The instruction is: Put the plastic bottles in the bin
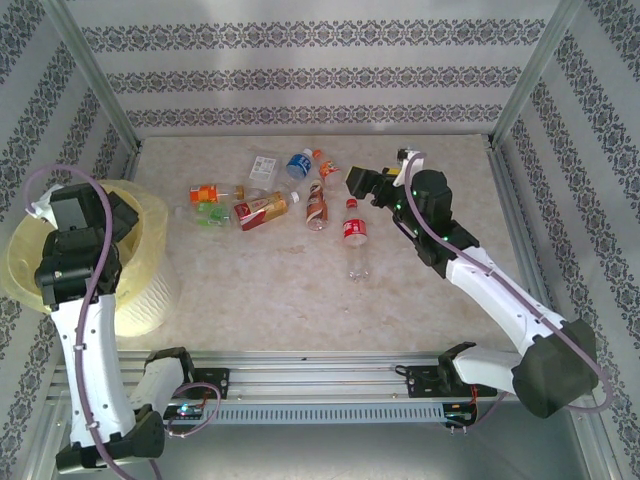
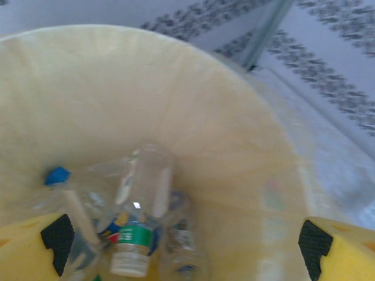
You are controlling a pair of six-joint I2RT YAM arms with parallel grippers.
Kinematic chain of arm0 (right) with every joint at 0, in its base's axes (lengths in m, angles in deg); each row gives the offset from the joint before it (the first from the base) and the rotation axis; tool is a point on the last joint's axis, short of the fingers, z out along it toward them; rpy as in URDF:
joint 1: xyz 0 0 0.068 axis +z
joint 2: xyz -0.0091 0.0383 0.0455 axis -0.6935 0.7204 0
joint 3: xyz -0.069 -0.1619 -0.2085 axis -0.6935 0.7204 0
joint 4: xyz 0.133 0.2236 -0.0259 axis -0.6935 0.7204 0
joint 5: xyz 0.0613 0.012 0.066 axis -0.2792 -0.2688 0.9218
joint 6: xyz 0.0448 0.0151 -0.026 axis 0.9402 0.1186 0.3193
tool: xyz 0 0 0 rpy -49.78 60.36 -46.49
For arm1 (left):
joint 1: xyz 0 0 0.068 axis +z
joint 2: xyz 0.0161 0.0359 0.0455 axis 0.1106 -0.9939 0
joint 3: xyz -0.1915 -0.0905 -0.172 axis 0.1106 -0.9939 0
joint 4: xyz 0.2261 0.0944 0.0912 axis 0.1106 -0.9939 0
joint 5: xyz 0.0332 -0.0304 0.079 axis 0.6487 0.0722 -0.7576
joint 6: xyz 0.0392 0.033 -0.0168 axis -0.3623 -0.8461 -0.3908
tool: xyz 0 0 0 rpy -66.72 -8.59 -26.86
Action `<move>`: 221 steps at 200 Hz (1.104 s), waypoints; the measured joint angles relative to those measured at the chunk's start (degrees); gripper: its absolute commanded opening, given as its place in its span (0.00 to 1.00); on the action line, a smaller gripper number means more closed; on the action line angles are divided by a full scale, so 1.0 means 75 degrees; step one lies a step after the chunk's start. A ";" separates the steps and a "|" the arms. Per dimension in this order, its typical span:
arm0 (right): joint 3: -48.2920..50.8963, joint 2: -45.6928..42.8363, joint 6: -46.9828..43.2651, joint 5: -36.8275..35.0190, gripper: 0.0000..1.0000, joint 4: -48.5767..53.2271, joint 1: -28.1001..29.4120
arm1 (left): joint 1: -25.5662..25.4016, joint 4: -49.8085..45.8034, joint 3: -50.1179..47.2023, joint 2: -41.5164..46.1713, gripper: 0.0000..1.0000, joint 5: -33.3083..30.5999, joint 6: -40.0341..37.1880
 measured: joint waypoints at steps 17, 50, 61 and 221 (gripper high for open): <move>0.0085 -0.0117 0.0000 -0.0064 0.98 -0.0006 -0.0017 | -0.0775 0.0114 0.0248 -0.0085 1.00 -0.0009 0.0195; 0.0268 -0.0271 0.0003 -0.0122 0.98 0.0023 -0.0108 | -0.2661 0.0513 0.0702 -0.0641 1.00 -0.0423 0.0431; 0.0329 -0.0321 0.0006 -0.0128 0.98 0.0055 -0.0154 | -0.3281 0.0723 0.0799 -0.0915 1.00 -0.0676 0.0501; 0.1381 -0.2547 -0.0029 -0.0737 0.98 0.1148 -0.0921 | -0.5636 0.2888 0.1655 -0.5645 1.00 -0.1378 0.1746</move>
